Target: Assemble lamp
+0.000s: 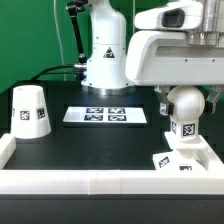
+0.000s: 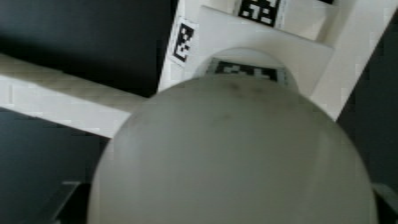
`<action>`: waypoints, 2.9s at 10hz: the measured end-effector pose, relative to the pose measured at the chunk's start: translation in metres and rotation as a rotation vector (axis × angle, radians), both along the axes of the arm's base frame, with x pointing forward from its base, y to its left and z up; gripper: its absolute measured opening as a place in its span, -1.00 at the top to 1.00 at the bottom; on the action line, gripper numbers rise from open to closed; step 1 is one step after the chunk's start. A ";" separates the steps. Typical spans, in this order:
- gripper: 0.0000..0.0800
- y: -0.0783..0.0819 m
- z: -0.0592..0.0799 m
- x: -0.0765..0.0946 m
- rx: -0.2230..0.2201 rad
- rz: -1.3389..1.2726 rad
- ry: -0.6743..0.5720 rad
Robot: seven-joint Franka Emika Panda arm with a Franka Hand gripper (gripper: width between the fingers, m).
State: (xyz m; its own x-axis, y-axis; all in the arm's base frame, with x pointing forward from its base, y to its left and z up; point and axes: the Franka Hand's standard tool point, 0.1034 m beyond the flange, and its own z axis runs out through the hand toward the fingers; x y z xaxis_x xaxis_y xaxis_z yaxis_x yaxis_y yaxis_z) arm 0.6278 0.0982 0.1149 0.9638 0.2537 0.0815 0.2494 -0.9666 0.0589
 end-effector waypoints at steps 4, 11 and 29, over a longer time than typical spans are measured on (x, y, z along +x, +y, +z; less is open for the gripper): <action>-0.44 -0.006 0.001 0.001 0.018 -0.245 -0.011; -0.44 -0.012 -0.003 -0.011 0.044 -0.950 0.078; -0.75 0.002 0.001 -0.017 0.052 -0.201 0.060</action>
Offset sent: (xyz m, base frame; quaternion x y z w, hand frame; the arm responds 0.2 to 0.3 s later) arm 0.0000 0.0000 0.0000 0.0000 0.0000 0.1938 0.9810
